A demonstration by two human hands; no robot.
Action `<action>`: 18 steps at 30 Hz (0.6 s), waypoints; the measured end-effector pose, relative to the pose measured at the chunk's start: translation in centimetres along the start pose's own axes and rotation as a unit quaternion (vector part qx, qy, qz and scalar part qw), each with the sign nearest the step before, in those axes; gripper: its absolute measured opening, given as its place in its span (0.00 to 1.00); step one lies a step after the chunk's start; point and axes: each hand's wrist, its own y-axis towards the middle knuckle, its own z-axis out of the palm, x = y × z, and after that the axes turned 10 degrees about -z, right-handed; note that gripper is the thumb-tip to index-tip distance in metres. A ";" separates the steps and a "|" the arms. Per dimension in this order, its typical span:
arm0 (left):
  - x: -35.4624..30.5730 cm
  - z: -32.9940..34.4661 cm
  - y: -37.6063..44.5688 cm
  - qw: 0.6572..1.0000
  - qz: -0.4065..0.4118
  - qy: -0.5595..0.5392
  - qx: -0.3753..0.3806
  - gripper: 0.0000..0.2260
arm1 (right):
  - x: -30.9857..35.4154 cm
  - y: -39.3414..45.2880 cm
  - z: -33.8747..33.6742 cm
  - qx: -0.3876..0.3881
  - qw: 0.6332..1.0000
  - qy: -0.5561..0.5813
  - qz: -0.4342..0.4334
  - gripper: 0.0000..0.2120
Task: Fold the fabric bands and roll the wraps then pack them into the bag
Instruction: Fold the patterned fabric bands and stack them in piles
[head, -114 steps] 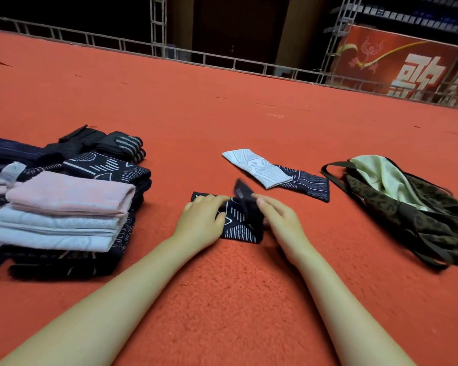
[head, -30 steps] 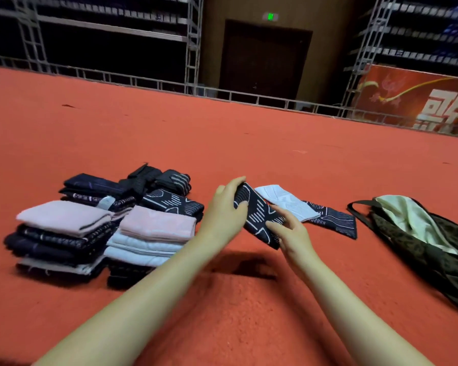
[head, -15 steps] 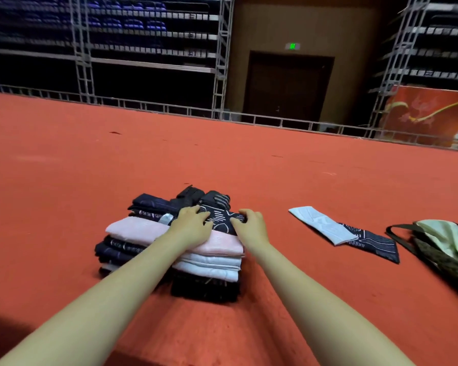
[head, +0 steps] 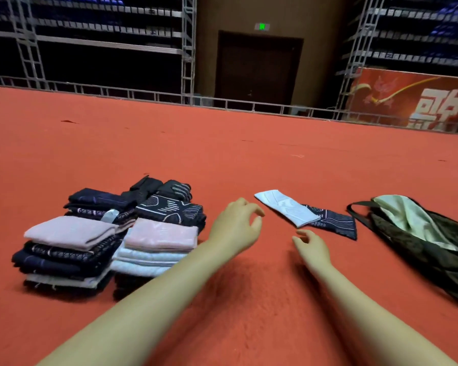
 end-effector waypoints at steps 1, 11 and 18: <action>-0.4 1.8 0.1 1.000 0.004 0.002 -0.001 0.11 | -1.1 -0.1 -0.5 0.000 1.000 -0.018 0.000 0.15; 3.8 12.1 1.8 0.988 -0.087 0.123 0.024 0.15 | -4.0 3.3 1.2 -0.025 0.975 -0.198 -0.095 0.23; 4.9 12.6 2.6 0.993 -0.102 0.065 0.015 0.13 | -4.7 9.3 3.0 -0.010 0.967 -0.236 -0.092 0.27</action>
